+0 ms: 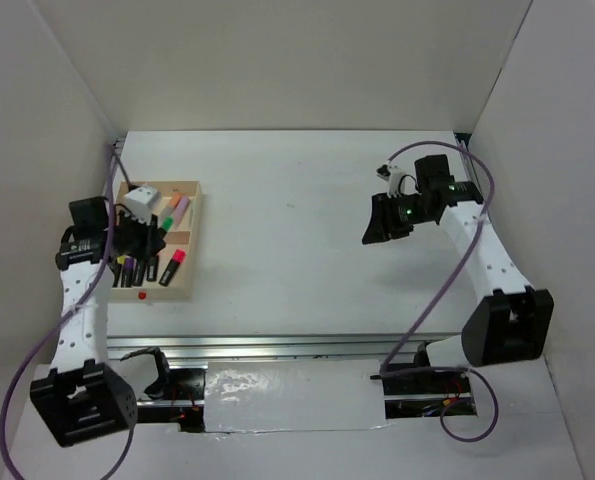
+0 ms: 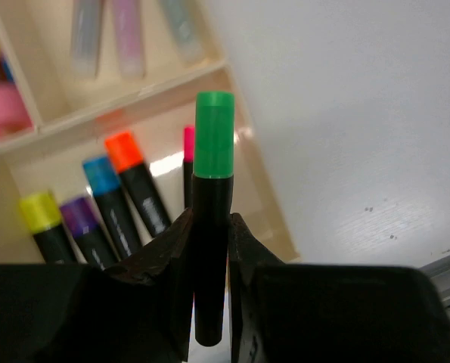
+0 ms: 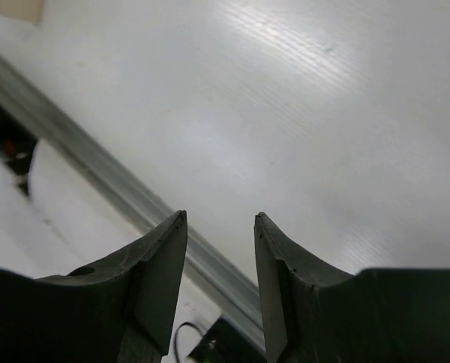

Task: Sort the stationery into containers
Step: Place the stationery into the container

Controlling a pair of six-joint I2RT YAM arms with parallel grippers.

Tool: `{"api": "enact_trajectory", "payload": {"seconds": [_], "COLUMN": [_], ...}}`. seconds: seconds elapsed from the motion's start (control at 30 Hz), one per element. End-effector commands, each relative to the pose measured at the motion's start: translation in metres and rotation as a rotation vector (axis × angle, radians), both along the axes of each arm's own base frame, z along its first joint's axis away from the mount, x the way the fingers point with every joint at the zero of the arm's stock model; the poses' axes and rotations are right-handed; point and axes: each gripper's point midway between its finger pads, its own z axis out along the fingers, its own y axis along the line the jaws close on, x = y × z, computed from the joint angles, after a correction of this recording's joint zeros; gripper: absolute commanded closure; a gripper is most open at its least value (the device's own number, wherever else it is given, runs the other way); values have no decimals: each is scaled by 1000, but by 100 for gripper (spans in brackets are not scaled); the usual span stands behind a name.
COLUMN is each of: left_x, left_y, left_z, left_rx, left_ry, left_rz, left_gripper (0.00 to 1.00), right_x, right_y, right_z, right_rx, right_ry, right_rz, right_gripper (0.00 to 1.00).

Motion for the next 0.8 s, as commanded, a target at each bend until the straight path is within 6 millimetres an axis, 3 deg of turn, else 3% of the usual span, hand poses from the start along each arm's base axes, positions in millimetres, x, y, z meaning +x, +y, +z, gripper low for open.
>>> {"api": "enact_trajectory", "payload": {"seconds": [0.0, 0.03, 0.17, 0.27, 0.4, 0.47, 0.77], "left_x": [-13, -14, -11, -8, 1, 6, 13], "left_y": [22, 39, 56, 54, 43, 45, 50], "left_z": [-24, -27, -41, -45, -51, -59, -89], "left_rx": [-185, -202, -195, -188, -203, -207, -220], "left_ry": [137, 147, 175, 167, 192, 214, 322], "left_rz": [149, 218, 312, 334, 360, 385, 480], "left_gripper": [100, 100, 100, 100, 89, 88, 83], "right_x": [24, 24, 9, 5, 3, 4, 4], "right_y": [-31, -36, -55, -64, -73, -84, -96], "right_z": [-4, -6, -14, -15, -13, -12, -11], "right_rx": [-155, -170, -207, -223, -232, -241, -249], "right_ry": [-171, -181, -197, -208, -230, -224, -221], "right_rz": [-192, -213, -275, -310, -351, -387, -442], "right_gripper": [52, 51, 47, 46, 46, 46, 46]}}
